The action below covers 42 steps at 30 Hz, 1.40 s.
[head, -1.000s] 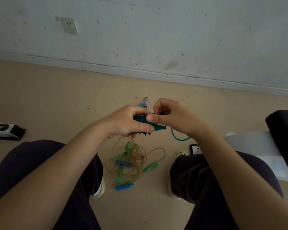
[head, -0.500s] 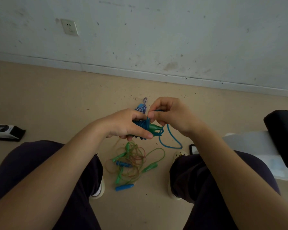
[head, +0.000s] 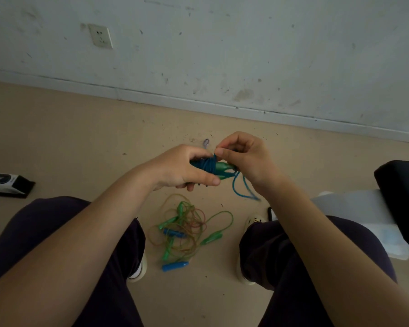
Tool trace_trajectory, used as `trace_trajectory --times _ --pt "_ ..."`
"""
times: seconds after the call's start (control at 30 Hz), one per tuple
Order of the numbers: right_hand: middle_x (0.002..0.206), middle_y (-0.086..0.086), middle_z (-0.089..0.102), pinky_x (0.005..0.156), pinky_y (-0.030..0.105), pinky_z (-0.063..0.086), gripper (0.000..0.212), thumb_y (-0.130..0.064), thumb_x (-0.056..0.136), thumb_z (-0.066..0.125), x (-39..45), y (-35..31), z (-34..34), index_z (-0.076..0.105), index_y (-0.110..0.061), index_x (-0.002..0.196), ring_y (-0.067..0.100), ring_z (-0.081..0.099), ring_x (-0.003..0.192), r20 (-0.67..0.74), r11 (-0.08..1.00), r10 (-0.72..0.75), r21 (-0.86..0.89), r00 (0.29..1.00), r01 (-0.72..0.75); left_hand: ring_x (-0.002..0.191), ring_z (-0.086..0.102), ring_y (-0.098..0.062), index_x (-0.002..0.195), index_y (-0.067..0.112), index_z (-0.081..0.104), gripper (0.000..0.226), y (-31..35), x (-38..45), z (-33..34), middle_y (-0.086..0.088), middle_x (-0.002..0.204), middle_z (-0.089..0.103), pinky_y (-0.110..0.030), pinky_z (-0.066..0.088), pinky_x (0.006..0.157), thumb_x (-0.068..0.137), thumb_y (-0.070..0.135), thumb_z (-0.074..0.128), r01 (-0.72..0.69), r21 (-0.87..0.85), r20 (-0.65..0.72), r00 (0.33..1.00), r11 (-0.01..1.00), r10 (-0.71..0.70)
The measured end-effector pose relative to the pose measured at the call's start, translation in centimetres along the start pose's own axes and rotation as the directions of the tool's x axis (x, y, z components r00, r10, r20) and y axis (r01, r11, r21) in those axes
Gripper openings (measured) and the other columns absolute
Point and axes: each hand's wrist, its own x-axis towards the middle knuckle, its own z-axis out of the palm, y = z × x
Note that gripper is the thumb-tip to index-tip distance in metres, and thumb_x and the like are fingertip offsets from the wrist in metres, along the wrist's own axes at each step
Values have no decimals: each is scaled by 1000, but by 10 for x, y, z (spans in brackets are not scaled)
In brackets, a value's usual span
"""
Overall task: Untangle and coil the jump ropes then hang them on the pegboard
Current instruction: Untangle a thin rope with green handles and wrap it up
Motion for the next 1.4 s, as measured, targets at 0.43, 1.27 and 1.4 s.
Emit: trace_trajectory --times 0.43,1.27,1.4 --pt "69 10 57 52 25 35 20 -30 92 67 -2 1 0 77 -12 89 12 43 55 98 984 171 -61 980 -166 53 62 -2 114 39 66 44 -1 -6 5 15 79 72 -16 46 47 78 22 87 -180 -23 -204 964 983 172" --pt "62 -7 45 55 19 32 21 -15 98 54 -13 -13 8 61 -4 81 3 41 54 254 778 -45 -597 966 193 44 55 -15 96 32 70 17 -4 6 10 2 66 70 -24 39 37 86 22 79 -165 -275 -534 845 947 -7" --pt "64 -11 49 55 17 34 19 -15 97 54 -15 -16 0 64 -6 84 -1 47 57 310 715 -24 -659 950 234 49 57 -14 110 29 70 29 -5 3 3 -1 78 71 -25 41 40 84 29 80 3 -228 -350 933 974 -85"
